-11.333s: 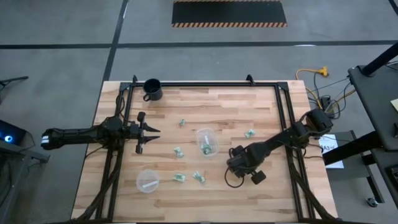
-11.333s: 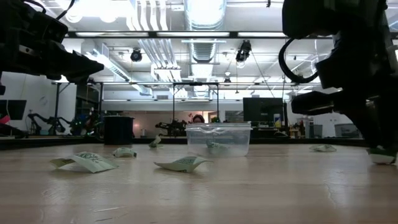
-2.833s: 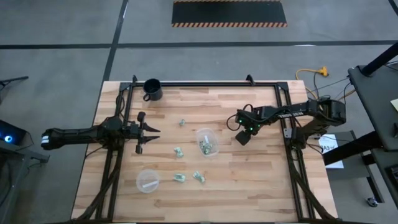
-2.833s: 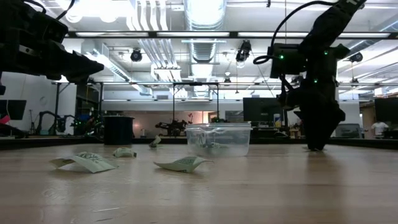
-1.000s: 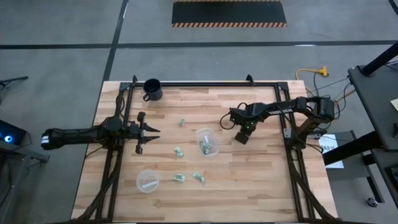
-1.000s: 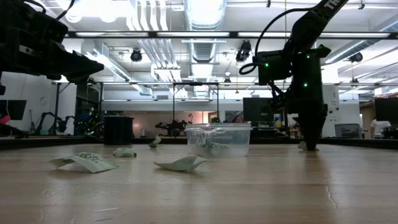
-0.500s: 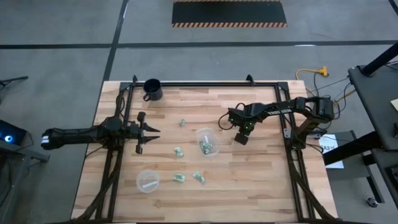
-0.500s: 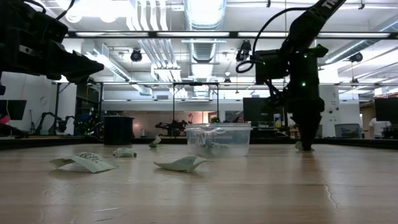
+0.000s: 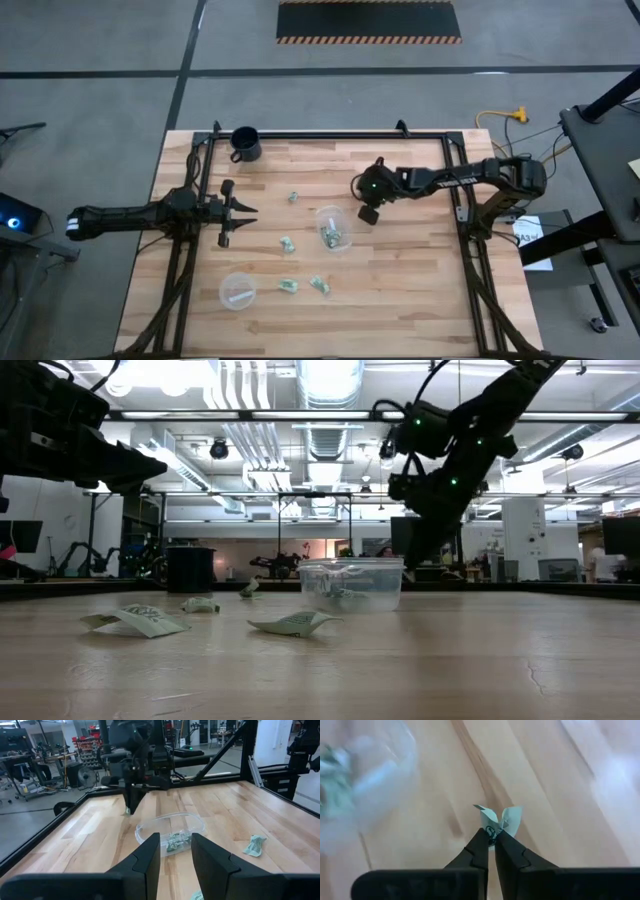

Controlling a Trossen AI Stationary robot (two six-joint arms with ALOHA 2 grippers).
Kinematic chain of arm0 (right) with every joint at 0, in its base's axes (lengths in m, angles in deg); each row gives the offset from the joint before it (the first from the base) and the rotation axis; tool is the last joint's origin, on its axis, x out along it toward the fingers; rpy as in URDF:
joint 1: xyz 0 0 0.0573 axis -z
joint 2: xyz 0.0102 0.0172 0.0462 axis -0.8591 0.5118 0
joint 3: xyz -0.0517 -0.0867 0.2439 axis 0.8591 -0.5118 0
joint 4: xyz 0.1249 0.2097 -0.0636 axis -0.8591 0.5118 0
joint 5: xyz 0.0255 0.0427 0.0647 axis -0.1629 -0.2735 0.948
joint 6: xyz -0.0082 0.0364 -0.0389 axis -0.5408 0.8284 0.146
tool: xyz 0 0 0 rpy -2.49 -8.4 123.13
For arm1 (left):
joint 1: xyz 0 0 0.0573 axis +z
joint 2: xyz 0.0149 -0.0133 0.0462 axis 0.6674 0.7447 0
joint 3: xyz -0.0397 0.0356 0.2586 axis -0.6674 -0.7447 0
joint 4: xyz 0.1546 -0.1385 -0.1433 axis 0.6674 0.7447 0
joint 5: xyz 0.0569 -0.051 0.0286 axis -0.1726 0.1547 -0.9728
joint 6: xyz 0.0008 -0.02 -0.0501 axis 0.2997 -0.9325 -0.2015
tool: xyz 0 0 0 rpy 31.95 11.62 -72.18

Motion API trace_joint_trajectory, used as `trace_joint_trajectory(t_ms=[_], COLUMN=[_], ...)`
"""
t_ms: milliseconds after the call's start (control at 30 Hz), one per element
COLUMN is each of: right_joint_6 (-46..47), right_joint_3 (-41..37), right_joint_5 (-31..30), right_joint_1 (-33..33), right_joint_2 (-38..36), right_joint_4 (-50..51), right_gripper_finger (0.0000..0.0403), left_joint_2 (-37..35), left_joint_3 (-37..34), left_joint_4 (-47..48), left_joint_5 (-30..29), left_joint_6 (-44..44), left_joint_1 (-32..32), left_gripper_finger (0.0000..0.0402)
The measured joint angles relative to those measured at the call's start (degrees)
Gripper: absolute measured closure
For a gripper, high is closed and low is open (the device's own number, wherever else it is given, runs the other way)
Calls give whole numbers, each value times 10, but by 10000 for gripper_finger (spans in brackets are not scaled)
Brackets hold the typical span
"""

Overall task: Pick and place items into bin
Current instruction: Put the stevia packet into the transparent bin

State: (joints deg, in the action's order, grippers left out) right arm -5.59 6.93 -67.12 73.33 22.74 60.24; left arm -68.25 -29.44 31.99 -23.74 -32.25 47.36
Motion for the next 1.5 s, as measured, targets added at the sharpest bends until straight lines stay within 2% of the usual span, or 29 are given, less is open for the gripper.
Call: trace_joint_trajectory(t_ms=[300, 533, 833, 1033, 1167, 1367, 1500], right_joint_6=[-24, -43, -49, -64, -89, -77, -61], right_joint_3=[-32, -111, -278, -330, -323, -270, -235], right_joint_5=[-1, 2, 81, 106, 109, 107, 134], right_joint_1=[-26, -50, -54, -64, -80, -82, -83], right_joint_2=[0, -1, -1, 43, 110, 194, 229], right_joint_4=[-167, -373, -755, -953, -1032, -1030, -1032], right_gripper_finger=[394, 394, 394, 394, 394, 394, 394], left_joint_2=[0, 0, 0, 0, -1, -1, -1], left_joint_3=[0, 0, 0, 0, 0, 0, 0], left_joint_4=[0, 0, 0, 0, 0, 0, 0], left_joint_5=[0, 0, 0, 0, 0, 0, 0], left_joint_6=[0, 0, 0, 0, 0, 0, 0], left_joint_1=[0, 0, 0, 0, 0, 0, 0], left_gripper_finger=[308, 308, 308, 308, 308, 308, 308])
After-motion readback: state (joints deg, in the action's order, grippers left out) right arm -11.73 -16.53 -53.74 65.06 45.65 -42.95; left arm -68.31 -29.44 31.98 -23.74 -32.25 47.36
